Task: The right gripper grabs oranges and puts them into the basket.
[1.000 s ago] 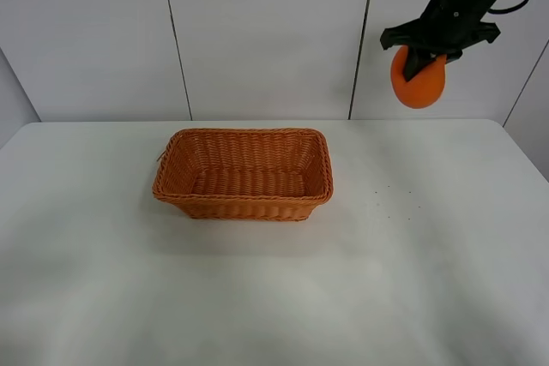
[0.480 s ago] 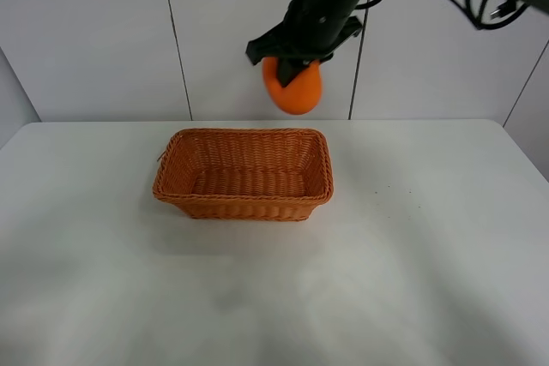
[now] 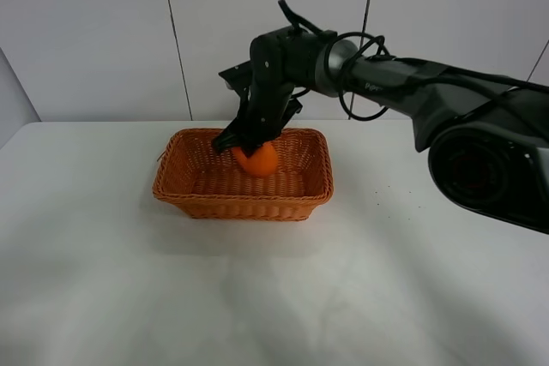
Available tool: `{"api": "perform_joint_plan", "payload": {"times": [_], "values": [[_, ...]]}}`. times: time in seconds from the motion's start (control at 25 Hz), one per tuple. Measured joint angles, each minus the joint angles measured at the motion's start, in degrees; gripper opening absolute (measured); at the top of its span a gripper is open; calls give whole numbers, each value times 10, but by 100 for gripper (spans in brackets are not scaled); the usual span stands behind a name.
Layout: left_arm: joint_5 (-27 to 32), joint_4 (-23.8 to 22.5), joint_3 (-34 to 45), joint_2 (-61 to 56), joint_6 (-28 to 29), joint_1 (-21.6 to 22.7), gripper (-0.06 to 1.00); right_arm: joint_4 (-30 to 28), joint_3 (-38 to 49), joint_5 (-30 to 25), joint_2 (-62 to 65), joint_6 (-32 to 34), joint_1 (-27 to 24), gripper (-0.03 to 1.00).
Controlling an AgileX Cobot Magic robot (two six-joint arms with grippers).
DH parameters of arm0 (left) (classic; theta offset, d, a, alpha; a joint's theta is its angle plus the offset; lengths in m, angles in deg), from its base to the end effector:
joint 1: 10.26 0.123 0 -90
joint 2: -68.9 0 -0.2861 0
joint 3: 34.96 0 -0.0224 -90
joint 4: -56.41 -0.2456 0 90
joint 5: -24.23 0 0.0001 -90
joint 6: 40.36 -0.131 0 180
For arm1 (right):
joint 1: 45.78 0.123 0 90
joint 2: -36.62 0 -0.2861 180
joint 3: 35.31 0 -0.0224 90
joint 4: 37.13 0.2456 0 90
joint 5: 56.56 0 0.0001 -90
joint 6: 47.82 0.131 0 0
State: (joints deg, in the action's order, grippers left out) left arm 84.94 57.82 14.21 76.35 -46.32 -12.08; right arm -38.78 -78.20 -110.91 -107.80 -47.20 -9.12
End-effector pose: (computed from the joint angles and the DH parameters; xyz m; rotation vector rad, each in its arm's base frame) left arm 0.0253 -0.0036 0.2537 0.1400 2.0428 0.0156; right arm 0.4280 0.3147 0.1428 -0.8599 2.5913 0.1515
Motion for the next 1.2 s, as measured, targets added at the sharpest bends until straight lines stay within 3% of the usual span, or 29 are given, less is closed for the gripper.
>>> {"api": "perform_joint_plan", "payload": {"times": [0.16, 0.32, 0.44, 0.68, 0.84, 1.0, 1.2], "values": [[0, 0, 0, 0, 0, 0, 88, -1, 0, 3, -17, 10, 0, 18], [0, 0, 0, 0, 0, 0, 88, 4, -1, -12, -17, 12, 0, 53], [0, 0, 0, 0, 0, 0, 88, 6, -8, -41, -16, 6, 0, 66], [0, 0, 0, 0, 0, 0, 88, 9, -91, -120, 2, 1, -5, 69], [0, 0, 0, 0, 0, 0, 88, 17, -135, -145, 29, -1, -28, 69], [0, 0, 0, 0, 0, 0, 88, 17, -141, -152, 52, -6, -76, 69], [0, 0, 0, 0, 0, 0, 88, 17, -141, -155, 56, -10, -171, 69]]}}
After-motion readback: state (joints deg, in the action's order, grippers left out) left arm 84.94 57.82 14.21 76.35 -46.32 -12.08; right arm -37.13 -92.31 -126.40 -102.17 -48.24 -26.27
